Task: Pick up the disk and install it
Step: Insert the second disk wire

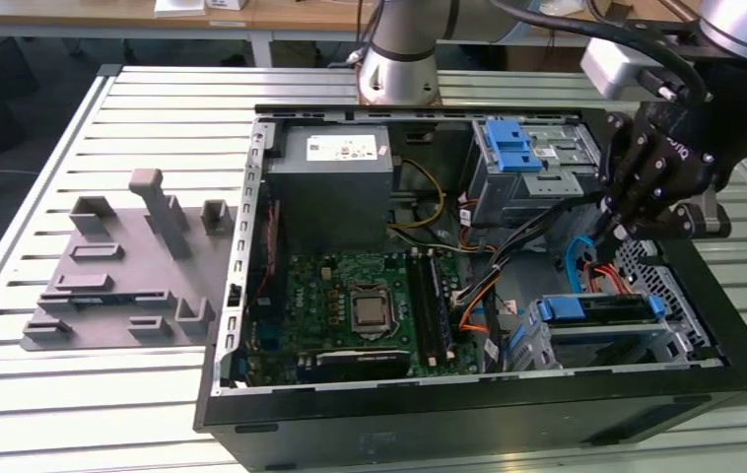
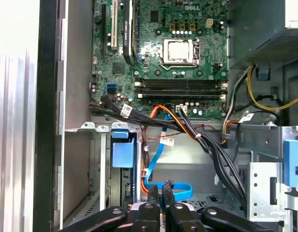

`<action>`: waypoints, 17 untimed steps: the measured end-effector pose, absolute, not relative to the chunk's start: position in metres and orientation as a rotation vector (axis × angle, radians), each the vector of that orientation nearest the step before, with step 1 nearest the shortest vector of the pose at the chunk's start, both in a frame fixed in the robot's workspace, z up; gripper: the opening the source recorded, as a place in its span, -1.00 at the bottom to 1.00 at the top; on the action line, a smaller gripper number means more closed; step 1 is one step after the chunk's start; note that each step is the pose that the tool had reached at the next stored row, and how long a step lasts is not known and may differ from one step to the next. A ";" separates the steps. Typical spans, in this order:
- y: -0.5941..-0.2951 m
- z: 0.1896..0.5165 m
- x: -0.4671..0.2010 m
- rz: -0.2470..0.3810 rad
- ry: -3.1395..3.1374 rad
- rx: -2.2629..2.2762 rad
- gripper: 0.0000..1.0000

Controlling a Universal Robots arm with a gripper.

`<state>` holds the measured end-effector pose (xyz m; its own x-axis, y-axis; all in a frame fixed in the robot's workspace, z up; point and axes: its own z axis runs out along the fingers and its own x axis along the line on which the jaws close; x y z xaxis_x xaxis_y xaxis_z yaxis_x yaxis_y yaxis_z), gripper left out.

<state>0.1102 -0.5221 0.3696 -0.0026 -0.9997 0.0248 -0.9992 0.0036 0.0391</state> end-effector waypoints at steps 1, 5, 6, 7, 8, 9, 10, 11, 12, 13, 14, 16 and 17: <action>-0.522 0.369 0.110 -0.012 -2.191 2.184 -0.65; -0.521 0.367 0.110 -0.001 -2.187 2.179 -0.65; -0.520 0.366 0.110 0.000 -2.186 2.178 -0.63; -0.520 0.365 0.110 0.002 -2.185 2.178 -0.63; -0.520 0.365 0.110 0.004 -2.184 2.177 -0.63; -0.520 0.364 0.110 0.005 -2.184 2.176 -0.63; -0.519 0.364 0.110 0.006 -2.183 2.176 -0.51; -0.519 0.363 0.110 0.007 -2.183 2.175 -0.51; -0.519 0.363 0.110 0.009 -2.182 2.174 -0.51; -0.519 0.363 0.110 0.012 -2.181 2.173 -0.51; -0.519 0.363 0.110 0.014 -2.180 2.172 -0.51; -0.519 0.364 0.110 0.017 -2.179 2.171 -0.51; -0.519 0.364 0.110 0.022 -2.176 2.168 -0.51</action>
